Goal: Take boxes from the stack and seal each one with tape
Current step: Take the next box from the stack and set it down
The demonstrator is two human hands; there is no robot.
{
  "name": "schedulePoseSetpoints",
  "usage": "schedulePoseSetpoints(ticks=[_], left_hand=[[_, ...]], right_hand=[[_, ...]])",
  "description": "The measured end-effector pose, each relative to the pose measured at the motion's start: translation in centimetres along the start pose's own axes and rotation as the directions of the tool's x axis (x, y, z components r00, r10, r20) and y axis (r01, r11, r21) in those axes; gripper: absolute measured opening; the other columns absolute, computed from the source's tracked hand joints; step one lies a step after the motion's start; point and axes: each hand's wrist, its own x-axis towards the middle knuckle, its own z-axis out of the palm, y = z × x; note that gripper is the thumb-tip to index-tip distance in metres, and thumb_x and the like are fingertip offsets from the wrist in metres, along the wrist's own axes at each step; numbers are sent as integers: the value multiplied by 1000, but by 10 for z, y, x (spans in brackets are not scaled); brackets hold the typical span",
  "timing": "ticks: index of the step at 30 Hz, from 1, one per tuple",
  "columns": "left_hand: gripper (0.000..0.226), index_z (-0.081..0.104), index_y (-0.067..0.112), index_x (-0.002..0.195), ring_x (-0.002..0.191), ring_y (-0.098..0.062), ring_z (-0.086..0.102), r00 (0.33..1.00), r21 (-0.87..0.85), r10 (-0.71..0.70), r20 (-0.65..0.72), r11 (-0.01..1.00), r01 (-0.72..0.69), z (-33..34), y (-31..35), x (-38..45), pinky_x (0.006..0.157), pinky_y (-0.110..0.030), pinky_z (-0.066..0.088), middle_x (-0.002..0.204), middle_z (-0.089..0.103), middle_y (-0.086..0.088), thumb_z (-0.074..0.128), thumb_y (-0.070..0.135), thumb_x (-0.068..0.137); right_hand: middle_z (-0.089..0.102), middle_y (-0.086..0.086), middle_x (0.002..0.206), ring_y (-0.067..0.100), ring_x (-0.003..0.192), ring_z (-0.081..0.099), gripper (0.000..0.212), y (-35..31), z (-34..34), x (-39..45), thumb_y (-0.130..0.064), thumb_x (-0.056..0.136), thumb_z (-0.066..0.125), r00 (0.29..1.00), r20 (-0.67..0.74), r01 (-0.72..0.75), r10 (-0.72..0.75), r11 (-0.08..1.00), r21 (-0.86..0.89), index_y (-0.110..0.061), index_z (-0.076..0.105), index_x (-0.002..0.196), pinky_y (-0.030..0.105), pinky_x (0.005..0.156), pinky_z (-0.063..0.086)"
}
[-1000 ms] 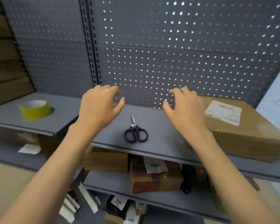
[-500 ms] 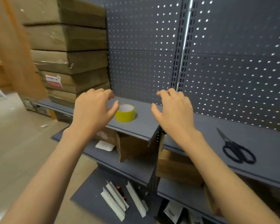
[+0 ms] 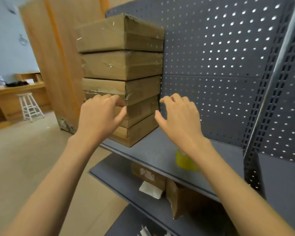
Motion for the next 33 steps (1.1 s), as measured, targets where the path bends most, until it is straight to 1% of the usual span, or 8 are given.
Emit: schedulePoseSetpoints(ticks=[10, 18, 22, 24, 26, 28, 30, 33], left_hand=[[34, 67, 16, 100, 89, -29, 62, 995, -31, 38, -97, 999, -41, 37, -106, 69, 65, -33, 40, 95, 70, -4, 49, 43, 93], [38, 69, 15, 96, 87, -34, 63, 975, -169, 114, -190, 974, -147, 70, -174, 126, 66, -36, 44, 91, 70, -6, 45, 42, 84], [35, 63, 12, 112, 105, -33, 51, 973, -401, 27, -228, 908, -119, 85, -204, 154, 82, -41, 43, 112, 57, -13, 56, 37, 88], [47, 54, 9, 122, 114, -34, 43, 967, -516, -43, -252, 851, -97, 90, -213, 168, 96, -40, 35, 121, 47, -19, 60, 36, 84], [56, 45, 8, 129, 121, -32, 38, 969, -697, -178, -169, 717, 10, 92, -220, 183, 102, -33, 27, 129, 40, -18, 64, 36, 84], [62, 37, 10, 134, 124, -24, 37, 961, -867, -277, -3, 479, 135, 96, -224, 198, 102, -24, 26, 135, 35, -13, 66, 37, 86], [63, 34, 12, 135, 122, -17, 42, 936, -947, -324, 136, 235, 219, 97, -228, 214, 98, -21, 35, 135, 38, -6, 63, 42, 87], [43, 45, 25, 120, 94, -1, 55, 899, -938, -270, 344, -136, 318, 102, -236, 240, 66, -12, 43, 114, 55, 10, 61, 47, 87]], right_hand=[[54, 4, 117, 25, 107, 50, 35, -63, 37, 104, -38, 97, 44, 990, -143, 10, -16, 999, -40, -16, 54, 122, 34, 87, 36], [57, 5, 106, 25, 97, 53, 28, -103, 45, 159, -37, 95, 46, 937, -337, -154, 94, 976, -154, -13, 55, 107, 35, 81, 37], [57, 2, 104, 23, 93, 54, 33, -121, 40, 174, -43, 93, 51, 864, -431, -286, 262, 958, 10, -13, 49, 106, 35, 74, 39], [52, 2, 101, 22, 89, 52, 39, -126, 39, 183, -47, 91, 52, 803, -497, -337, 329, 938, 76, -11, 44, 105, 33, 70, 36], [46, 0, 99, 19, 87, 49, 41, -128, 38, 193, -50, 90, 53, 747, -548, -366, 376, 921, 133, -13, 38, 102, 32, 69, 36], [44, -2, 107, 16, 93, 49, 46, -129, 36, 204, -53, 89, 54, 710, -523, -360, 472, 881, 307, -15, 37, 110, 34, 78, 42], [42, 1, 125, 14, 107, 47, 62, -129, 31, 217, -57, 88, 54, 689, -410, -366, 597, 776, 514, -16, 34, 130, 32, 91, 41], [38, 1, 144, 15, 125, 43, 85, -129, 22, 239, -66, 83, 55, 642, -191, -382, 743, 526, 760, -15, 27, 145, 32, 99, 39]])
